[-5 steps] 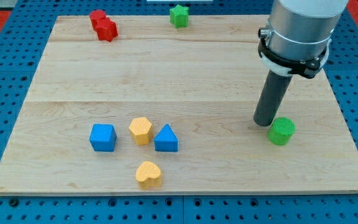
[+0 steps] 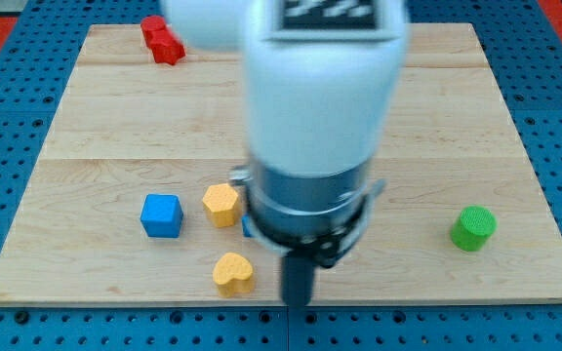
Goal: Move the yellow heart slightly up
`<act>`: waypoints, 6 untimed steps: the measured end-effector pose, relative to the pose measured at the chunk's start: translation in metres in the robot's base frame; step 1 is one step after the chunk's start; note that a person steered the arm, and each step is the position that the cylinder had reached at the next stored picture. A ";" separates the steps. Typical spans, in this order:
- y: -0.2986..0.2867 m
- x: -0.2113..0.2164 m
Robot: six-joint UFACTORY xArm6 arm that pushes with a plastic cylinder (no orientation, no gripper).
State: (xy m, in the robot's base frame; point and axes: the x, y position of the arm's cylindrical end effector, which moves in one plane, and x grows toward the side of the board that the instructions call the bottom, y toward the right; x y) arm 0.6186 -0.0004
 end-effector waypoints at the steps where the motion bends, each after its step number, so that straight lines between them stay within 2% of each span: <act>1: -0.042 -0.001; 2: -0.088 -0.002; 3: -0.106 -0.011; 4: -0.076 -0.012; 6: -0.064 -0.036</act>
